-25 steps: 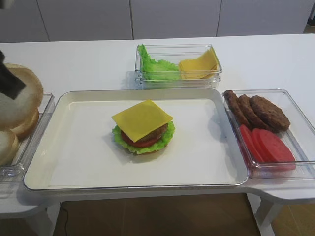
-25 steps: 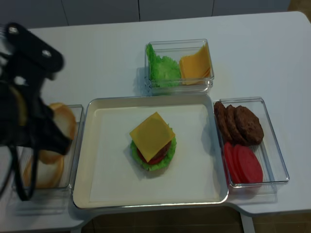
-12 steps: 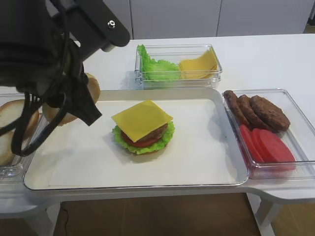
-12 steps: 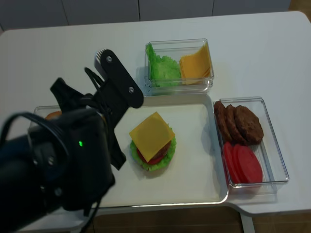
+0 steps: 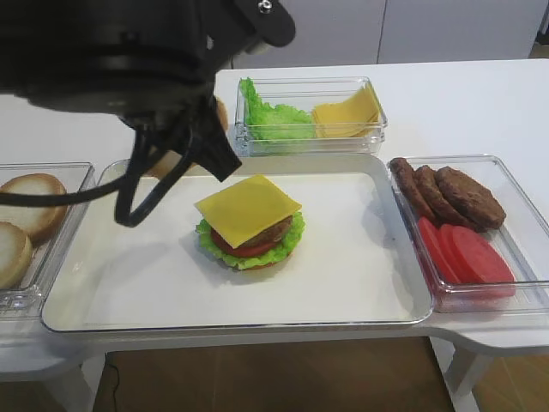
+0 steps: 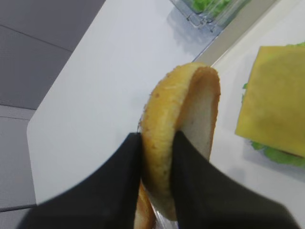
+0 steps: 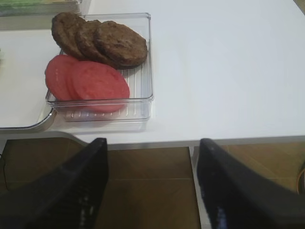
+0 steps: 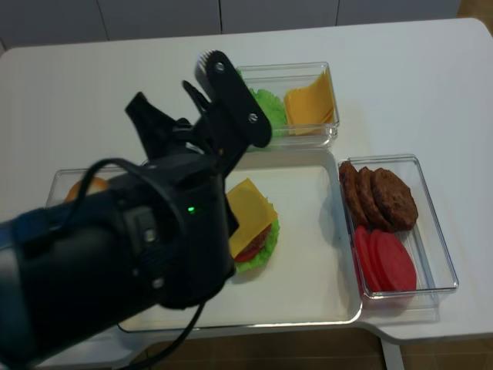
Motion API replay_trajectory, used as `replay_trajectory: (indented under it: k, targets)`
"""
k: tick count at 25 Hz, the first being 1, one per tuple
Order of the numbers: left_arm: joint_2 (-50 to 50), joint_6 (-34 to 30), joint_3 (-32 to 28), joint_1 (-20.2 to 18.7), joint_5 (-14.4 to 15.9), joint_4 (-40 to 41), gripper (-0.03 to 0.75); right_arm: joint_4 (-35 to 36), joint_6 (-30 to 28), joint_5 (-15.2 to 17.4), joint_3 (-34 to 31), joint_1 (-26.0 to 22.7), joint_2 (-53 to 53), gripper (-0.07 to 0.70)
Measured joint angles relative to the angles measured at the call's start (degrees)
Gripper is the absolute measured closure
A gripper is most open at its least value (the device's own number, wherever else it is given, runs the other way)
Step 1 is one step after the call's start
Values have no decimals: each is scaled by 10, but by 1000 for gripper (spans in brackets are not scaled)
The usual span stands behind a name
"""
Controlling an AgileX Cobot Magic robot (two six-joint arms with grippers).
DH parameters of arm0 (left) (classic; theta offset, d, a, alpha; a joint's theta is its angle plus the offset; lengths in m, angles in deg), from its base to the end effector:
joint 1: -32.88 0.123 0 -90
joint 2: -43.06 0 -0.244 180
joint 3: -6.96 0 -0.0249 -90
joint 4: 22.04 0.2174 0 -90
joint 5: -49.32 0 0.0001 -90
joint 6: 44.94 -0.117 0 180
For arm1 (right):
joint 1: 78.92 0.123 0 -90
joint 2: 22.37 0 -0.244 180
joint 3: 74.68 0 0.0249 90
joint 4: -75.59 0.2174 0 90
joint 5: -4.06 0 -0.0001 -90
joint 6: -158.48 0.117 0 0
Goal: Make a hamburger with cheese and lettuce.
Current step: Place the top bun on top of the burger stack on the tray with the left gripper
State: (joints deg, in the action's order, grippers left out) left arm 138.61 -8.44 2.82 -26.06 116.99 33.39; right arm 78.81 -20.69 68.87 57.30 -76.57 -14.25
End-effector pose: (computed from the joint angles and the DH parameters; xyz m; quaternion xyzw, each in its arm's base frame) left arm 0.2185 -0.1900 0.2858 0.2970 0.8381 0.2286 0.3963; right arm 0.0250 0.0070 0.2392 -0.0137 0.8697 0.0417 0.4916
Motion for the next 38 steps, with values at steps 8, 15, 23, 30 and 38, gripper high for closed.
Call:
replay_trajectory:
  k: [8, 15, 23, 30, 38]
  targets:
    - [54, -36, 27, -1, -23, 5, 577, 0, 0, 0, 0, 0, 0, 185]
    - [79, -39, 28, -1, -45, 11, 580, 0, 0, 0, 0, 0, 0, 185]
    - [108, -39, 28, -1, -55, 12, 580, 0, 0, 0, 0, 0, 0, 185]
    - [109, -39, 28, -1, -56, 26, 580, 0, 0, 0, 0, 0, 0, 185]
    - [109, -39, 28, -1, -62, 36, 580, 0, 0, 0, 0, 0, 0, 185]
